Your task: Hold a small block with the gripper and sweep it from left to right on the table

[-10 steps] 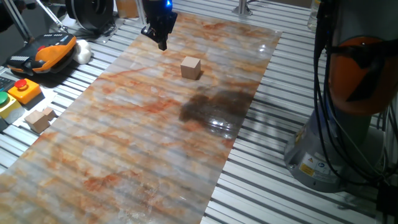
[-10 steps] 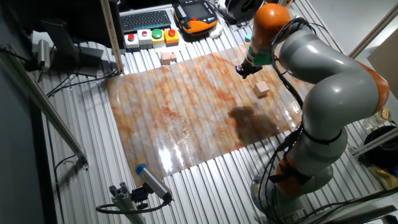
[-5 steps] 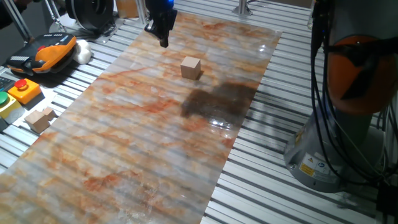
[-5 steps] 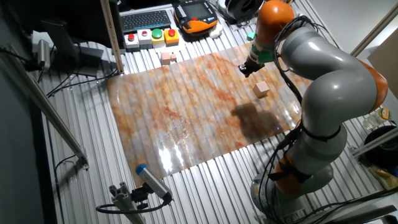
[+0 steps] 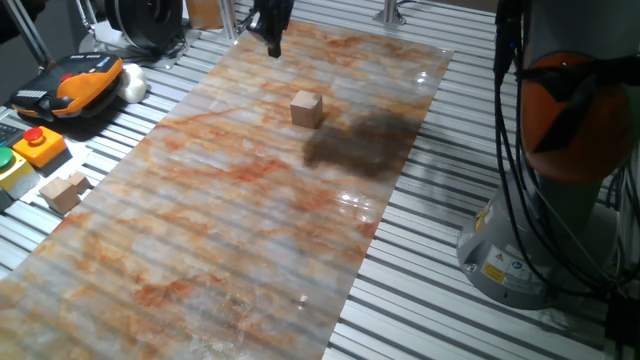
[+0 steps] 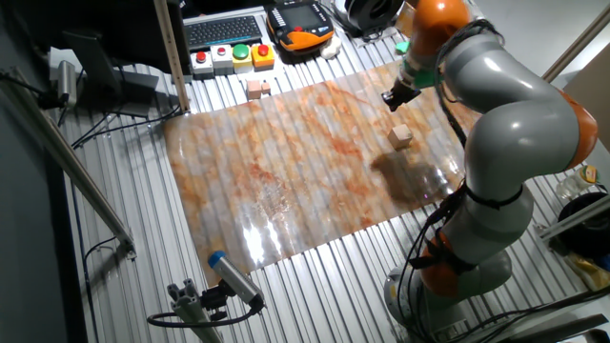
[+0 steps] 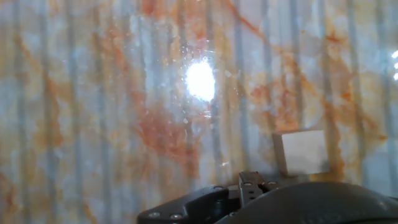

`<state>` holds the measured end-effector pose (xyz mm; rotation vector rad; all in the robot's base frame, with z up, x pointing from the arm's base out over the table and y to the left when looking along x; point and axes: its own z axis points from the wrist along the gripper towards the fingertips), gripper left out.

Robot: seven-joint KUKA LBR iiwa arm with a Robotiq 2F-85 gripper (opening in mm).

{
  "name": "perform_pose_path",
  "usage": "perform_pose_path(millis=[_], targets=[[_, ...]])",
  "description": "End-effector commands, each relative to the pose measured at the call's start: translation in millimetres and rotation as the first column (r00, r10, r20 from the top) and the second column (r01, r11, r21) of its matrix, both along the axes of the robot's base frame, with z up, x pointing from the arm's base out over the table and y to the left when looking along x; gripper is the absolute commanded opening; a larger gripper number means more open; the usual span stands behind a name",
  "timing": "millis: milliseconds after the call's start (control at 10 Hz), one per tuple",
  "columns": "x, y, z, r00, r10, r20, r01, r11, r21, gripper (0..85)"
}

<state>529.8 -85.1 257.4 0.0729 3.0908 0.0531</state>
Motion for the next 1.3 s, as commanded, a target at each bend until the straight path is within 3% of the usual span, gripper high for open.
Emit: perform_pose_path(millis=[0, 100, 200, 400, 600, 700, 800, 900, 1000, 1100, 1200], targets=[[0.1, 0.2, 0.2, 1.000, -0.015, -0.004, 0.015, 1.000, -0.009, 0.0], [0.1, 0.2, 0.2, 0.998, -0.053, -0.026, 0.053, 0.999, 0.001, 0.0], [0.1, 0.2, 0.2, 0.995, -0.090, -0.033, 0.090, 0.996, -0.006, 0.0], [0.1, 0.2, 0.2, 0.984, -0.177, -0.023, 0.177, 0.984, -0.026, 0.0], [0.1, 0.2, 0.2, 0.974, -0.224, 0.016, 0.225, 0.974, -0.033, 0.0], [0.1, 0.2, 0.2, 0.975, -0.222, 0.015, 0.222, 0.974, -0.042, 0.0], [0.1, 0.2, 0.2, 0.976, -0.219, 0.015, 0.220, 0.972, -0.082, 0.0], [0.1, 0.2, 0.2, 0.978, -0.207, 0.020, 0.208, 0.973, -0.103, 17.0], [0.1, 0.2, 0.2, 0.980, -0.195, 0.028, 0.197, 0.977, -0.087, 17.0], [2.6, -11.5, -6.3, 0.984, -0.173, 0.041, 0.176, 0.982, -0.072, 34.0], [4.8, -20.6, -10.9, 0.986, -0.160, 0.045, 0.163, 0.984, -0.071, 34.0]])
